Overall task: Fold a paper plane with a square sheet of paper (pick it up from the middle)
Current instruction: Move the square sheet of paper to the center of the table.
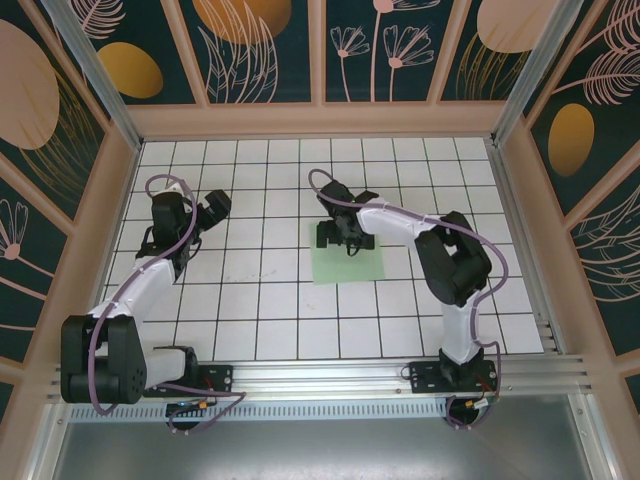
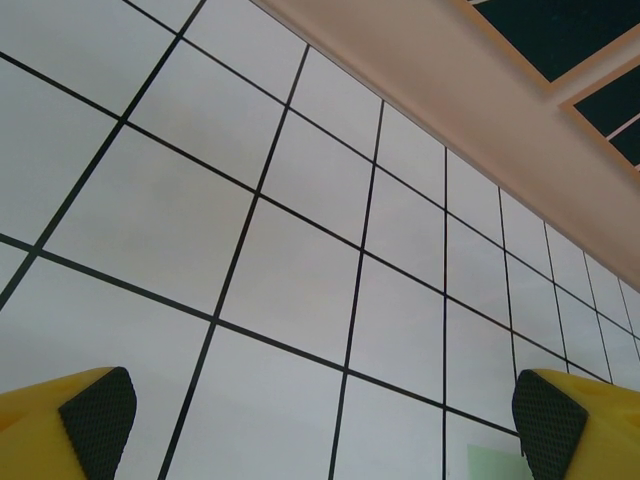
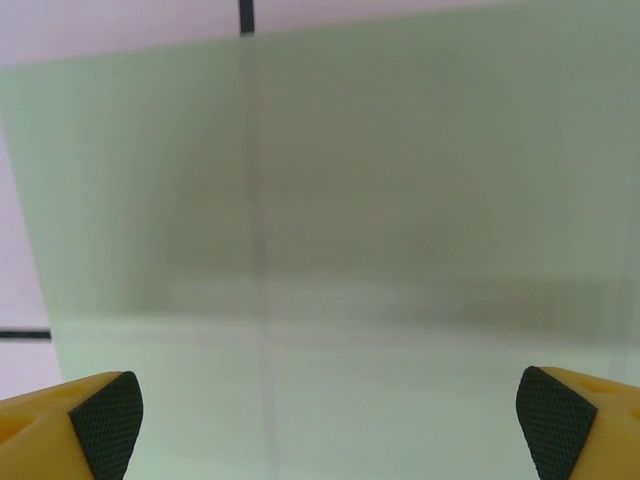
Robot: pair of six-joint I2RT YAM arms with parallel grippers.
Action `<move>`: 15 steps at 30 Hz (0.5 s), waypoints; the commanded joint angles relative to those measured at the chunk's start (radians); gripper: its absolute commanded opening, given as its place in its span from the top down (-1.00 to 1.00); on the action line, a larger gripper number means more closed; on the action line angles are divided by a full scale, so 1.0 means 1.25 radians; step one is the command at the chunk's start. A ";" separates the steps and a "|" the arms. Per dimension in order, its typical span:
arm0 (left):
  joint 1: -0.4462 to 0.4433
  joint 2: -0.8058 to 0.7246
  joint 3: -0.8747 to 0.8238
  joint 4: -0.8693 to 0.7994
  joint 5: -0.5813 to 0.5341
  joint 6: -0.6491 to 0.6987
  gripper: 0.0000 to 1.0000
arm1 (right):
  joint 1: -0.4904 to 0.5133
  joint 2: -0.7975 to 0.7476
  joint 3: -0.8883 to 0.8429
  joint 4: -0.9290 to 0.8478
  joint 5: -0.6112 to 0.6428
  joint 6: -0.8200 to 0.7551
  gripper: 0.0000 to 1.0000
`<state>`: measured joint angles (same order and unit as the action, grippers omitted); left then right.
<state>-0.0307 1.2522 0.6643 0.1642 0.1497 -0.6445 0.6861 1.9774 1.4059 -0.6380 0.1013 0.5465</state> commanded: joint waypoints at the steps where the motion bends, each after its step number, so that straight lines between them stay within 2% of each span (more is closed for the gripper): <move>1: 0.006 0.004 0.023 -0.015 0.003 0.018 -0.97 | -0.008 0.047 0.045 -0.034 0.007 -0.028 -0.98; 6: 0.005 0.010 0.027 -0.015 0.007 0.020 -0.97 | -0.011 0.069 0.050 -0.023 0.003 -0.027 -0.97; 15: 0.005 0.024 0.027 -0.021 0.002 0.023 -0.97 | -0.014 0.096 -0.022 -0.004 -0.028 -0.025 -0.97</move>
<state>-0.0307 1.2697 0.6708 0.1520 0.1497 -0.6338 0.6739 2.0529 1.4296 -0.6243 0.1055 0.5251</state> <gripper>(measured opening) 0.985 0.988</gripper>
